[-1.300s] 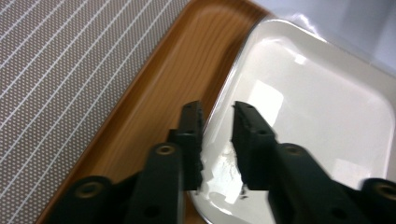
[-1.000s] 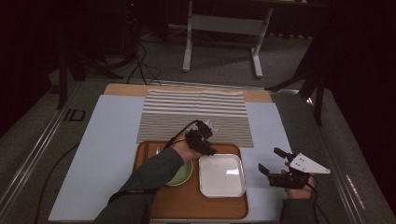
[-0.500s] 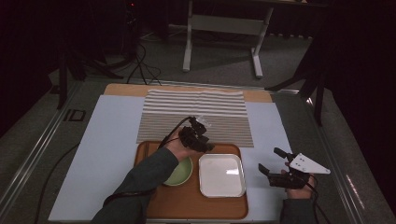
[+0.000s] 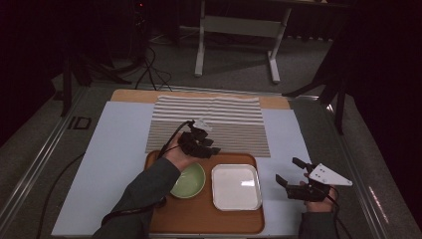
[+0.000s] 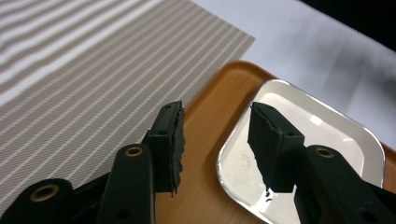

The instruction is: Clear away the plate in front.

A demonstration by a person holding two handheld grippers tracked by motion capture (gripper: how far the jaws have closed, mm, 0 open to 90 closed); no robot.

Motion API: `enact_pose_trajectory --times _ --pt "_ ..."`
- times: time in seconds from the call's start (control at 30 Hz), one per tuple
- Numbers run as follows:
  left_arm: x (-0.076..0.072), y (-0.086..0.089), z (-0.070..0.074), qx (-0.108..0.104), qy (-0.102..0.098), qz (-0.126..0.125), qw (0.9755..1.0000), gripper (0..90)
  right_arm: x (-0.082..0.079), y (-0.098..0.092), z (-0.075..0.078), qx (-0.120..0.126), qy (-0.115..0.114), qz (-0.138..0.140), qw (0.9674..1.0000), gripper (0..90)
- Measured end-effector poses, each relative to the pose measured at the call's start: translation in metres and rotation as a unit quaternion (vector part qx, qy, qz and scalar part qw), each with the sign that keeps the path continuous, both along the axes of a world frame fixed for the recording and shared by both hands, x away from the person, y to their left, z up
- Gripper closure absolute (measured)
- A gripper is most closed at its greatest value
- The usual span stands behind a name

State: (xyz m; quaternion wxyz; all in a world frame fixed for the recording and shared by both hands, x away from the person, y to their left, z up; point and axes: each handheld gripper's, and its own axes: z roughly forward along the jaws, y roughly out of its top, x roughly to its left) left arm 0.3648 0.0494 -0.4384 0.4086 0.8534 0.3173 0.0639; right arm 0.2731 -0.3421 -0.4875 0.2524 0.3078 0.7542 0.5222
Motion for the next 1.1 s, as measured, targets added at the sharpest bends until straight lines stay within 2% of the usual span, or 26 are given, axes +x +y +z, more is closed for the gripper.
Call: enact_pose_trajectory --times 0.07,0.23,0.27,0.33,0.6,0.87,0.97,1.1 --pt "-0.003 0.009 0.002 -0.005 -0.008 0.011 0.9999 55.6 0.000 0.000 0.000 0.000 0.000 0.000 1.0000 10.7" --pt "-0.014 0.025 0.006 0.001 -0.040 0.028 0.9988 53.3 0.000 0.000 0.000 -0.001 0.000 -0.001 1.0000 10.7" --pt "-0.014 0.025 0.006 0.001 -0.040 0.028 0.9988 53.1 0.000 0.000 0.000 -0.001 0.000 -0.001 1.0000 10.7" --pt "-0.021 0.032 0.009 0.001 -0.056 0.036 0.9978 53.1 -0.001 0.001 0.000 -0.001 0.000 -0.001 1.0000 10.7" --pt "-0.041 0.053 0.015 -0.011 -0.087 0.063 0.9941 52.5 -0.001 0.001 0.001 0.000 -0.003 -0.002 1.0000 10.7" --pt "-0.063 0.082 0.011 -0.038 -0.118 0.103 0.9869 52.1 -0.002 0.001 0.001 0.001 -0.003 -0.002 1.0000 10.7" --pt "-0.069 0.094 0.005 -0.039 -0.130 0.118 0.9837 51.7 -0.002 0.000 0.001 0.002 -0.003 -0.003 1.0000 10.7" --pt "-0.076 0.112 -0.001 -0.055 -0.132 0.142 0.9794 50.5 -0.001 0.001 0.001 0.000 -0.003 -0.002 1.0000 10.7"
